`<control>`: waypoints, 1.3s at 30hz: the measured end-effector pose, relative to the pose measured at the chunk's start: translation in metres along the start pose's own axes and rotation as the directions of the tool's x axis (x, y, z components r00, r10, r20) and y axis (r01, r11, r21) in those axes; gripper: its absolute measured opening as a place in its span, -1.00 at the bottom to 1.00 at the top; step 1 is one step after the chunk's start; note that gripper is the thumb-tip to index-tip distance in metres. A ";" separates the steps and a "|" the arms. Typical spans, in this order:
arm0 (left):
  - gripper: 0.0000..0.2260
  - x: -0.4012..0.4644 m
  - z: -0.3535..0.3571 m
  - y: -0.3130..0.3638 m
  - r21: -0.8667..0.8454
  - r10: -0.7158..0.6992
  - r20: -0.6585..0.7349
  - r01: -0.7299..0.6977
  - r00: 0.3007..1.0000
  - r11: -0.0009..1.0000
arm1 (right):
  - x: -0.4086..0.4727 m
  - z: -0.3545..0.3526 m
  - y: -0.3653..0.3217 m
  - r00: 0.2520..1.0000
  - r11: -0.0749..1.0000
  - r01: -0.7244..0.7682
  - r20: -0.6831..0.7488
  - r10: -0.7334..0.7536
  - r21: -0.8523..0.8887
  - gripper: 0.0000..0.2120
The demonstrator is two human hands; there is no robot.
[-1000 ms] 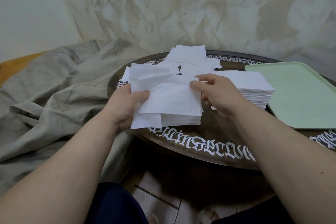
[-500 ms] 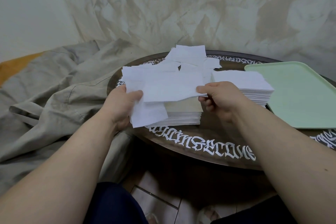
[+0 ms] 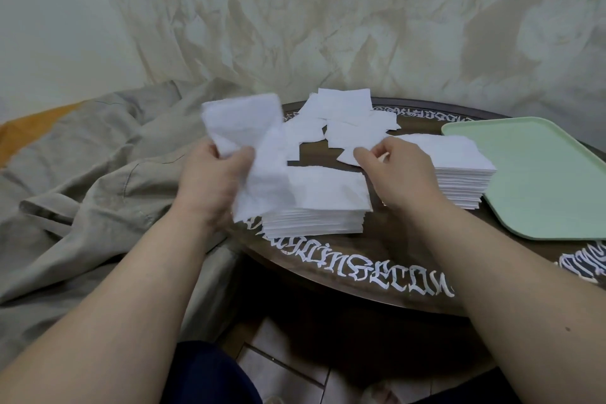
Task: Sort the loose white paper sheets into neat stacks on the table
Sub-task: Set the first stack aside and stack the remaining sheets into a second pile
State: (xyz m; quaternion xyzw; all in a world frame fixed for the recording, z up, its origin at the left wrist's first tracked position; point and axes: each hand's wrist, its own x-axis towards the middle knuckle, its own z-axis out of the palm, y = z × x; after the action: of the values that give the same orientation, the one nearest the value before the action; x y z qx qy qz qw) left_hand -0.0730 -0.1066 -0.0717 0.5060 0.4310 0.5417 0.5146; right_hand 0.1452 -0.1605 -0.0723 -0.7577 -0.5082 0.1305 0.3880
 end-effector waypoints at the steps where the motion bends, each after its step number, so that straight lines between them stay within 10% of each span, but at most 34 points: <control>1: -0.92 -0.002 0.002 -0.001 0.094 -0.020 0.105 0.010 0.994 0.996 | -0.002 -0.001 -0.002 0.999 0.987 0.012 0.027 -0.017 0.159 -0.79; 7: -0.74 -0.013 0.020 0.002 0.557 -0.178 0.430 -0.105 0.885 0.824 | -0.013 0.001 -0.004 0.904 0.844 -0.134 0.412 -0.110 0.519 -0.86; 15: -0.80 -0.013 0.008 -0.004 0.173 -0.392 0.361 0.353 0.846 0.920 | -0.012 -0.008 -0.001 0.907 0.670 -0.394 0.385 0.172 0.629 -0.85; 34: -0.95 0.016 0.004 -0.024 0.303 -0.327 -0.068 0.332 0.943 0.893 | -0.006 -0.007 0.016 0.912 0.884 -0.329 0.354 0.207 0.331 -0.80; 39: -0.90 0.015 0.015 -0.015 0.024 -0.167 -0.087 0.169 0.982 0.985 | -0.005 -0.005 0.013 0.925 0.877 -0.295 0.345 0.161 0.381 -0.69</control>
State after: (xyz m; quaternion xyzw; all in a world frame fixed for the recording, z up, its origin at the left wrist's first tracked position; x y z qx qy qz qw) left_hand -0.0558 -0.0915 -0.0829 0.4523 0.5020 0.5106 0.5318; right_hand 0.1545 -0.1698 -0.0794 -0.6806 -0.4269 0.3980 0.4429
